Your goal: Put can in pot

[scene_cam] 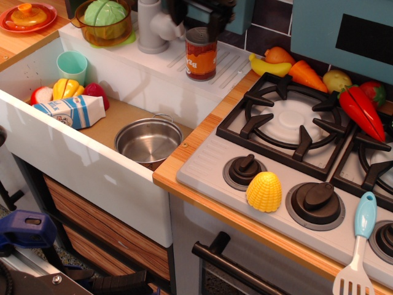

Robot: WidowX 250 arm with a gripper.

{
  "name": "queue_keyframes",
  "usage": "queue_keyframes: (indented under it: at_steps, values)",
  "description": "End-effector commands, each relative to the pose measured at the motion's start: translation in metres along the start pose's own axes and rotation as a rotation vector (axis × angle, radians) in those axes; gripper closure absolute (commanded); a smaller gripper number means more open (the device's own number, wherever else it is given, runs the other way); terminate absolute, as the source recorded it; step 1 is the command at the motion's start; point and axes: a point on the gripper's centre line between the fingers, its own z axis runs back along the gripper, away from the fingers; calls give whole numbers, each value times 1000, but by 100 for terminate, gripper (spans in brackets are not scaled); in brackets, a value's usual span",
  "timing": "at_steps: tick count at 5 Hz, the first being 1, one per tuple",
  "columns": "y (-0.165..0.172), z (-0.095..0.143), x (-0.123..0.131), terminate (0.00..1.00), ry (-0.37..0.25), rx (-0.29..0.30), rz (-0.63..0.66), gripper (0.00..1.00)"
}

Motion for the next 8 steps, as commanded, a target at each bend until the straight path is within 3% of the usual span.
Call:
queue_keyframes:
  at_steps: [1,3,5,8]
  values:
    - [8,14,3,0,-35,13,30,0]
    - [4,7,7,0,-75,10,25,0]
    - [8,2,15,0,-70,22,28,0]
    - [13,-20,31,0,-115,14,34,0]
